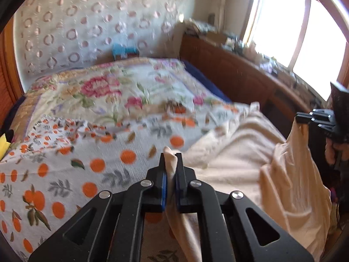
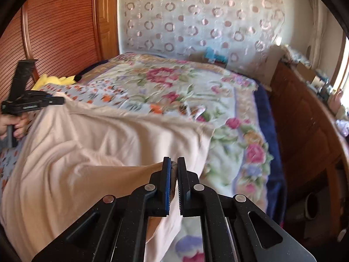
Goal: Fold small clothes
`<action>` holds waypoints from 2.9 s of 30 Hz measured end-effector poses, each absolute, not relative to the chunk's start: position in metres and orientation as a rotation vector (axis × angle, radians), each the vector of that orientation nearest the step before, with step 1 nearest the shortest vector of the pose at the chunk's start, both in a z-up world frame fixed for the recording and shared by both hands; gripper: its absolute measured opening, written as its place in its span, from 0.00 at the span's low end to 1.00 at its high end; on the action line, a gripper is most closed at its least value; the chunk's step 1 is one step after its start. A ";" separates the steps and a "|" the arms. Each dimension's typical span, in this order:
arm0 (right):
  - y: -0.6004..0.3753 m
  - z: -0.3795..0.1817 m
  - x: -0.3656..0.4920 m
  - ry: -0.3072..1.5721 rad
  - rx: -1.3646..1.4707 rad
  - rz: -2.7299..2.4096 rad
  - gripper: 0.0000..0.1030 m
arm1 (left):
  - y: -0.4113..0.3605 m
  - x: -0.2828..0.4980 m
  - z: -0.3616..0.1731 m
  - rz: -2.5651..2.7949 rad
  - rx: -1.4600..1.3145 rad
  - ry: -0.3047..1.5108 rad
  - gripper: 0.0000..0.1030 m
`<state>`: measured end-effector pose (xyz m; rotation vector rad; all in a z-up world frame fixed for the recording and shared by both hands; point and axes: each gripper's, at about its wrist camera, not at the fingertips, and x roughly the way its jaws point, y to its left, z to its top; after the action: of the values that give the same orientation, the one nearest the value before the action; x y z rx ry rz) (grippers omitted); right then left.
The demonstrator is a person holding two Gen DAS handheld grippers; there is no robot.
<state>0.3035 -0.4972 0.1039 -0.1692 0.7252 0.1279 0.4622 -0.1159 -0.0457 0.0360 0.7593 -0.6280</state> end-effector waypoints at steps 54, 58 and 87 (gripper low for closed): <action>-0.562 0.033 0.342 0.838 0.287 0.217 0.16 | -0.126 0.452 -0.078 -0.680 0.080 0.902 0.60; -0.548 0.039 0.336 0.807 0.194 0.167 0.12 | -0.126 0.452 -0.078 -0.657 0.085 0.897 0.39; -0.480 0.065 0.380 0.765 -0.081 0.236 0.12 | -0.066 0.470 -0.040 -0.596 -0.010 0.768 0.07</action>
<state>0.3801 -0.4799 0.0648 -0.0810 0.7651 0.2355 0.4696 -0.0660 -0.0397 -0.0101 0.7680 -0.5964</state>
